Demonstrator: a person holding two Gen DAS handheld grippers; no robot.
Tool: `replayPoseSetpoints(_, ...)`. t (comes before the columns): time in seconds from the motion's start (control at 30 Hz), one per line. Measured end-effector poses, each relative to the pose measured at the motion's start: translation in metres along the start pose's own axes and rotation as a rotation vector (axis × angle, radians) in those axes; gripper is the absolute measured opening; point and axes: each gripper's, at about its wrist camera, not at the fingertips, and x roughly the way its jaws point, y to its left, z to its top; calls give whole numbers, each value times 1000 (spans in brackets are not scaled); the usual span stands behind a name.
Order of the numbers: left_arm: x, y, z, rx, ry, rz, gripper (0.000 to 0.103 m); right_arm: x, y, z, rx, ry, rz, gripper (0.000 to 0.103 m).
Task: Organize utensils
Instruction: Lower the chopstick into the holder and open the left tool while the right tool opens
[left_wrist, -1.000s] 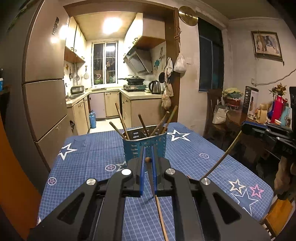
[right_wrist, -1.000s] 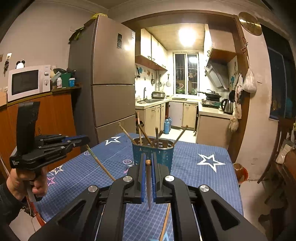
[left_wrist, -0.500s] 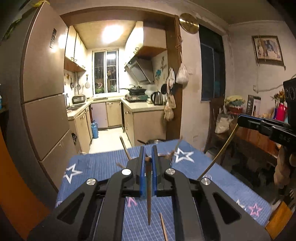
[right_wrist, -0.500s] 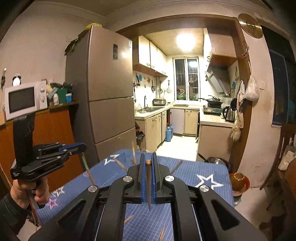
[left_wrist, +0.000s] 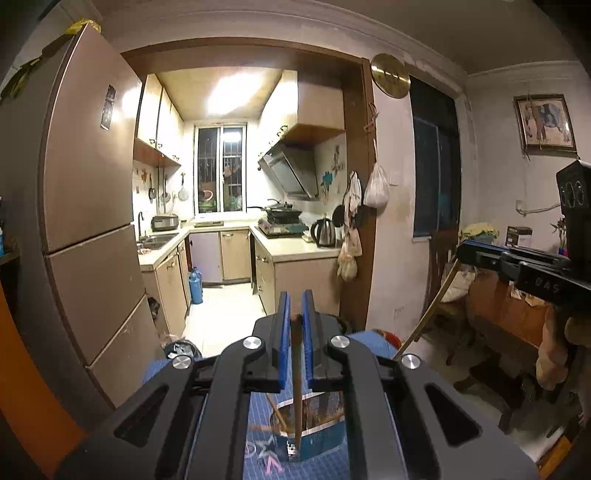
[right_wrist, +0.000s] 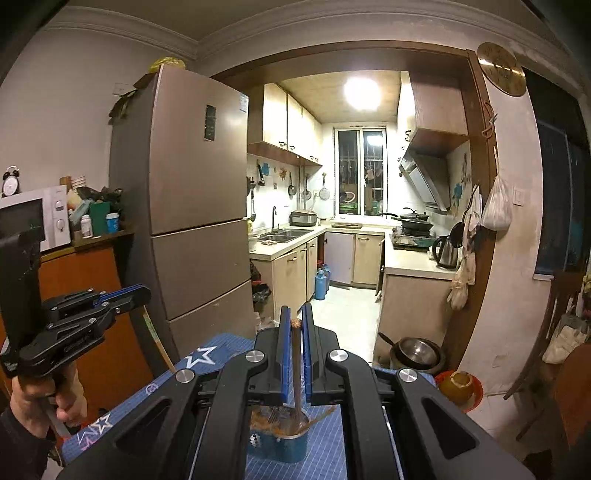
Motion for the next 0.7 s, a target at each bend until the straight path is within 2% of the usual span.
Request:
replayPoseSetpoints(0.23, 27, 3, 10, -4, -8, 20, 5, 44, -16, 8, 32, 39, -2, 7)
replayPoseSetpoints(0.7, 97, 23, -39, -44, 96, 30, 5, 118, -19, -56, 75, 159, 42, 7)
